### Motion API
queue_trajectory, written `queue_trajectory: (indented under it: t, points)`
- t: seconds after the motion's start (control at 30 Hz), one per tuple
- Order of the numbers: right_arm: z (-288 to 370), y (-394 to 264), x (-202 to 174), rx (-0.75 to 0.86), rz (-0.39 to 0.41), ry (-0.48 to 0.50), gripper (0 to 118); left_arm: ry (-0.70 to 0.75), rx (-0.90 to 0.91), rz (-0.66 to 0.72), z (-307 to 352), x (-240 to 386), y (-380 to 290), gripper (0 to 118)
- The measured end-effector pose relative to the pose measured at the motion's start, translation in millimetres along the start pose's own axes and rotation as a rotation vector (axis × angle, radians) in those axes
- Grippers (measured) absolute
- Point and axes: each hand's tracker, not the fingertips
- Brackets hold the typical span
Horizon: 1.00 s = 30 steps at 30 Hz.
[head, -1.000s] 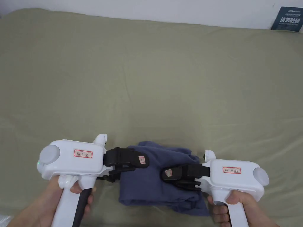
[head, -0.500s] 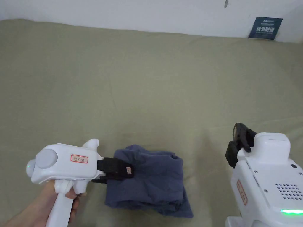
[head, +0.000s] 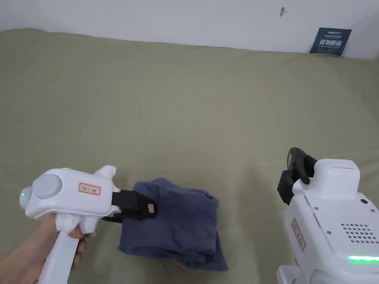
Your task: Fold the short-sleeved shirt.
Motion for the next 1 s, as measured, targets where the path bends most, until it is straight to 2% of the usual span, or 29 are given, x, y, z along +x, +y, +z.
queue_trajectory:
  t: [0.23,0.3,0.57,0.63,0.8,1.0]
  points:
    - [-17.8,-6.1,-58.7,-0.008,0.032,0.108,0,0.103,0.045,0.01,90.3,-55.3,22.5,32]
    - [-24.9,-7.9,-82.6,-0.019,0.036,0.18,0,0.149,0.06,0.016,120.4,-76.1,31.9,32]
    - [-56.9,-15.5,-208.7,-0.026,0.074,0.44,0,0.332,0.109,0.054,234.0,-154.9,67.1,32]
    - [-63.9,-19.0,-239.8,-0.028,0.063,0.49,0,0.359,0.105,0.043,256.3,-171.1,77.7,32]
    - [-79.6,-23.6,-307.5,-0.052,0.034,0.574,0,0.463,0.101,0.042,297.3,-204.5,104.0,32]
    - [-92.8,-24.7,-352.5,-0.053,0.046,0.649,0,0.543,0.086,0.052,326.8,-250.4,136.2,32]
